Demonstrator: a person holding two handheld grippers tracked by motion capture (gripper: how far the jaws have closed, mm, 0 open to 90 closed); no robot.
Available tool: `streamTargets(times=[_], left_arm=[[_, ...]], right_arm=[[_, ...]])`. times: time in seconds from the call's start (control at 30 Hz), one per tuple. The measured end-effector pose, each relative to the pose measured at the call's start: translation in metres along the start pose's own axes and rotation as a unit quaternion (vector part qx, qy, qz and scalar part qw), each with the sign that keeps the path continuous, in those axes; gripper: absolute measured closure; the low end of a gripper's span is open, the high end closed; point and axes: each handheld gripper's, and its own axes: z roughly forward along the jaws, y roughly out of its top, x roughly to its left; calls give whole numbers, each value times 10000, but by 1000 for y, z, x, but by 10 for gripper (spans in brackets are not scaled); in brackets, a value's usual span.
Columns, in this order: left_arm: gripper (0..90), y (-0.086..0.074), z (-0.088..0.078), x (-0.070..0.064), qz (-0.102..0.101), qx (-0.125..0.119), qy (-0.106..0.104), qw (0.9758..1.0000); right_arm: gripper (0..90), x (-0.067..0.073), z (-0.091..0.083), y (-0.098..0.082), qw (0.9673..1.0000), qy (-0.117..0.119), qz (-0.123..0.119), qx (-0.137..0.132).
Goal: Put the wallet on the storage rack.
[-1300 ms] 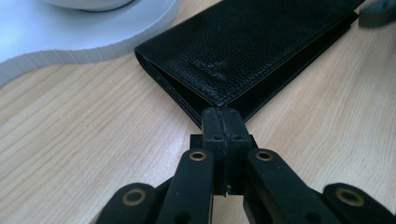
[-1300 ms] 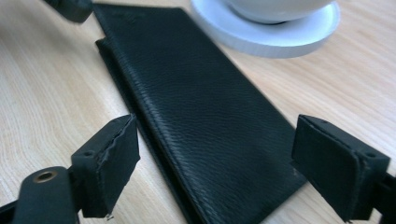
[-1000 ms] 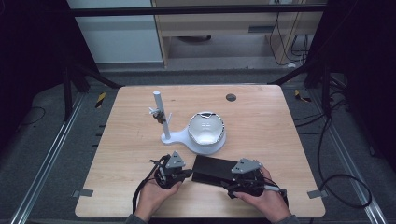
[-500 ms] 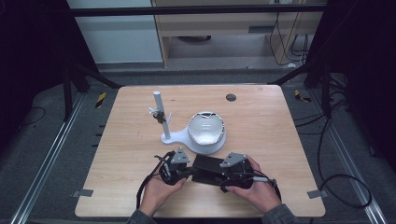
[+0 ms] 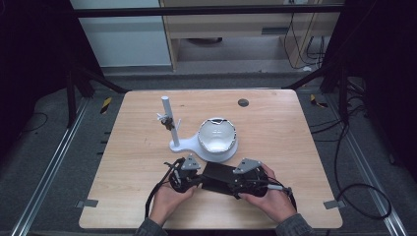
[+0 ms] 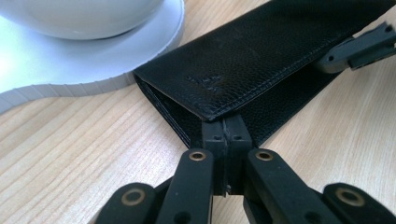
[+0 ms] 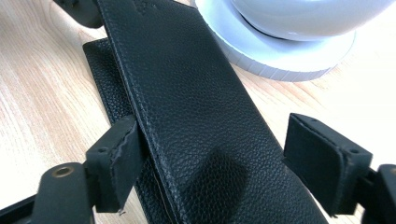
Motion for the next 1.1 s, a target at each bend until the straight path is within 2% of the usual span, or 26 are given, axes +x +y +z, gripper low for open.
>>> streamTargets(times=[0.33, 0.67, 0.73, 1.03, 1.1], left_arm=[[900, 4, -4, 0, -28, -113, -65, 9999], [900, 11, -7, 0, -23, -191, -72, 9998], [900, 12, -8, -1, -12, -179, -103, 9998], [900, 17, -9, -2, -25, -201, -114, 9997], [900, 16, -10, -2, -8, -160, -115, 9998]], right_arm=[[230, 6, 10, 3, 9999, 20, -113, 125], [304, 8, 16, 5, 9996, -92, -175, 192], [356, 7, 15, 5, 9996, -144, -169, 176], [442, 7, 16, 7, 9991, -298, -227, 212], [532, 6, 15, 7, 9988, -361, -265, 212]])
